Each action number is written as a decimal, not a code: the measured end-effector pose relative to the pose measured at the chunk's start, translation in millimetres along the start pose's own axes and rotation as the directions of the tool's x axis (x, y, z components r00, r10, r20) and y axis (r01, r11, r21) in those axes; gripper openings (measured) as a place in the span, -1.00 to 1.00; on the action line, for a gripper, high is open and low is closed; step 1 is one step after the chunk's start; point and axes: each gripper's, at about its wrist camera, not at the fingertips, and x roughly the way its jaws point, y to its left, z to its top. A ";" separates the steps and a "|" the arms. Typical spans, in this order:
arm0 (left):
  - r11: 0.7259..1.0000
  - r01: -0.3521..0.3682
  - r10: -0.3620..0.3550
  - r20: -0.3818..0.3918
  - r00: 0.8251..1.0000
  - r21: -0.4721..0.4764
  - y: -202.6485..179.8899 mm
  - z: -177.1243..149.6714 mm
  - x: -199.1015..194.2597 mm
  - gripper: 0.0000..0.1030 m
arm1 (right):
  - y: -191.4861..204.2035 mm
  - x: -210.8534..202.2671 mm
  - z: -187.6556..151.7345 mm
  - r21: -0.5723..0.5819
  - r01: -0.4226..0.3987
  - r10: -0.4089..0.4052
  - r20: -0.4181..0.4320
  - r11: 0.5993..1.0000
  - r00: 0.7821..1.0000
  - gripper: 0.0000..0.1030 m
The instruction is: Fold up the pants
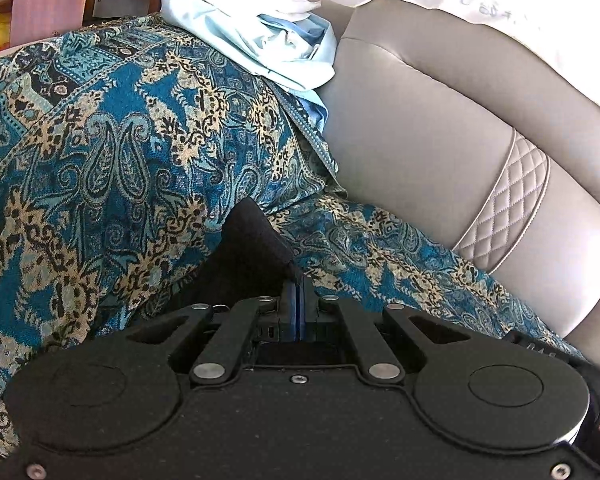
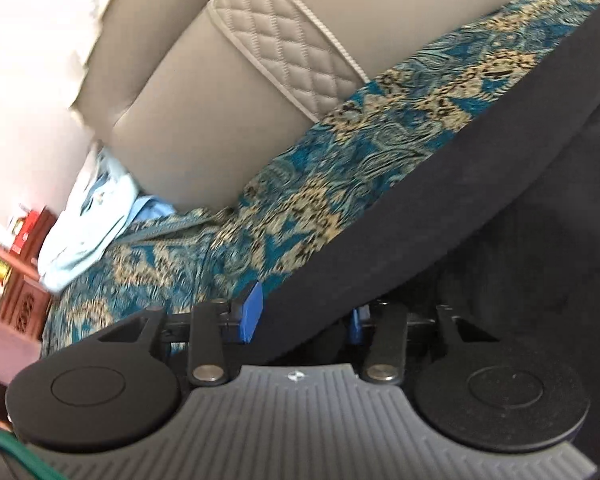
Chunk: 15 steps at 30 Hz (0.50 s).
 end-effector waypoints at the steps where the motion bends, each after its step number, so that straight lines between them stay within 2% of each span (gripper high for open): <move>1: 1.000 0.002 -0.002 0.001 1.000 0.000 0.7 0.0 -0.1 -0.97 | -2.6 1.5 3.6 0.013 0.006 -0.006 0.003 1.000 1.000 0.01; 4: 1.000 0.004 -0.004 0.004 1.000 0.000 2.4 -0.1 -0.4 -0.97 | -14.1 7.5 16.6 0.038 0.070 -0.071 0.019 0.997 0.997 0.02; 6: 1.000 0.002 -0.002 0.003 1.000 0.000 2.6 0.0 -0.7 -0.97 | -24.1 10.7 26.5 0.070 0.130 -0.134 0.045 0.989 0.990 0.14; 9: 1.000 -0.004 0.004 -0.005 1.000 -0.006 4.7 -1.7 1.2 -0.97 | -43.4 8.5 43.3 0.130 0.163 -0.174 0.081 0.978 0.981 -0.18; 10: 1.000 -0.007 0.007 -0.008 1.000 -0.011 5.9 -2.8 1.8 -0.97 | -47.9 6.1 47.7 0.141 0.171 -0.184 0.088 0.975 0.979 -0.62; 11: 1.000 -0.008 0.008 -0.012 1.000 -0.017 7.6 -4.1 2.2 -0.96 | -50.9 2.3 51.5 0.141 0.194 -0.208 0.095 0.971 0.973 -0.84; 13: 1.000 -0.004 0.003 -0.022 1.000 -0.031 11.9 -7.6 0.8 -0.96 | -54.3 -12.8 53.1 0.125 0.214 -0.231 0.140 0.969 0.963 -0.89; 15: 0.999 0.001 -0.001 -0.021 1.000 -0.036 16.2 -12.3 -4.1 -0.96 | -52.9 -33.8 46.1 0.065 0.194 -0.203 0.191 0.979 0.960 -0.90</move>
